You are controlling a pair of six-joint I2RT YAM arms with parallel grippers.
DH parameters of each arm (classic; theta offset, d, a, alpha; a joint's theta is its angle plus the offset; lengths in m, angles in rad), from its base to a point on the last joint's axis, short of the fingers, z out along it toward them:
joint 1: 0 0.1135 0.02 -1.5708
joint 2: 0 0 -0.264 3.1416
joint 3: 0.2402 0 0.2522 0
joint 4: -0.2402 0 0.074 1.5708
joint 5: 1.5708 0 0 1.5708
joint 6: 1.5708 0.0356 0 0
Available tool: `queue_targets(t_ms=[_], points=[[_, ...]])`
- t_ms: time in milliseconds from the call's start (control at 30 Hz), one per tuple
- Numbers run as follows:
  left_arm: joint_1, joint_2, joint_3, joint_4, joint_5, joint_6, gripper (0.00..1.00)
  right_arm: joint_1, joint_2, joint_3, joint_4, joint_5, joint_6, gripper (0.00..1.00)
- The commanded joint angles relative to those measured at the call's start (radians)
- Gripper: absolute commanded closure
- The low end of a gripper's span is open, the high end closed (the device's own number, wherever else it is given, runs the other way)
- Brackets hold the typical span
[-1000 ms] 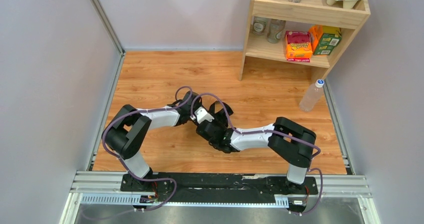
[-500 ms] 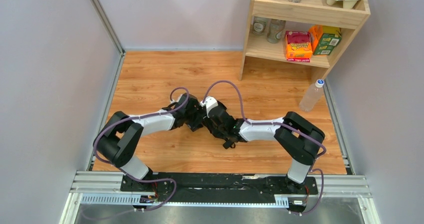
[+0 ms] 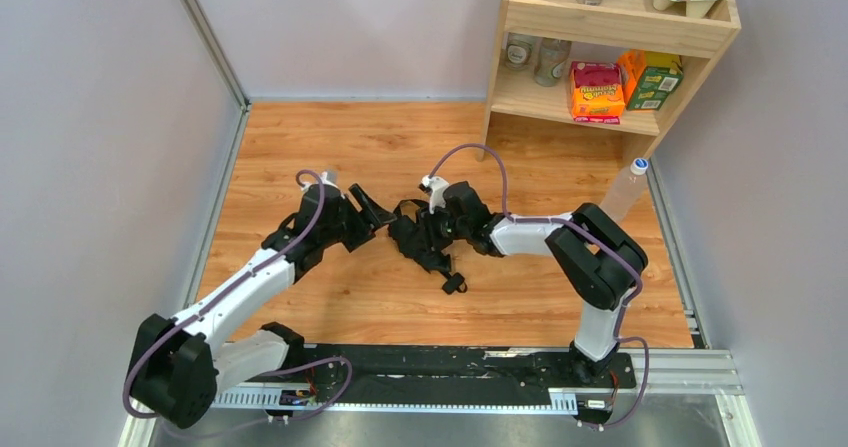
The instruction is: Put away the umbrella
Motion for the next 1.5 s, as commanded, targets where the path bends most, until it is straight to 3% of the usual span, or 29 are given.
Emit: queue_targets(t_ms=[0,100,233,333,867,967,1067,1100,1167,1267,1400,1467], points=[[0.005,-0.03,-0.076,-0.03,0.065,-0.005,0.23,-0.039,0.151,-0.066,-0.302,-0.076,0.011,1.0],[0.005,0.047,-0.088,0.059,0.096,-0.052,0.22,-0.062,0.181,-0.046,-0.307,-0.132,0.008,1.0],[0.005,0.143,-0.122,0.301,0.145,-0.098,0.22,-0.095,0.217,-0.031,-0.302,-0.182,0.011,1.0],[0.005,0.192,-0.128,0.374,0.088,-0.111,0.22,-0.098,0.212,-0.033,-0.295,-0.193,0.009,1.0],[-0.027,0.586,0.01,0.388,0.024,-0.196,0.21,-0.096,0.203,0.001,-0.321,-0.202,-0.003,1.0],[-0.042,0.625,0.041,0.307,-0.007,-0.19,0.22,-0.096,0.189,0.01,-0.338,-0.195,-0.015,1.0],[-0.08,0.634,0.081,0.134,-0.097,-0.138,0.33,-0.081,0.174,0.021,-0.365,-0.179,-0.032,1.0],[-0.087,0.652,0.093,0.113,-0.097,-0.129,0.47,-0.072,0.175,0.029,-0.376,-0.164,-0.038,1.0],[-0.096,0.684,0.104,0.086,-0.097,-0.123,0.6,-0.055,0.174,0.039,-0.391,-0.143,-0.046,1.0],[-0.107,0.738,0.124,0.046,-0.097,-0.115,0.72,-0.047,0.16,0.043,-0.393,-0.135,-0.04,0.97],[-0.114,0.752,0.09,0.046,-0.097,-0.121,0.83,-0.036,0.114,0.062,-0.43,-0.107,-0.043,0.79],[-0.114,0.744,0.075,0.047,-0.097,-0.115,0.9,-0.032,0.068,0.069,-0.451,-0.081,-0.046,0.63]])
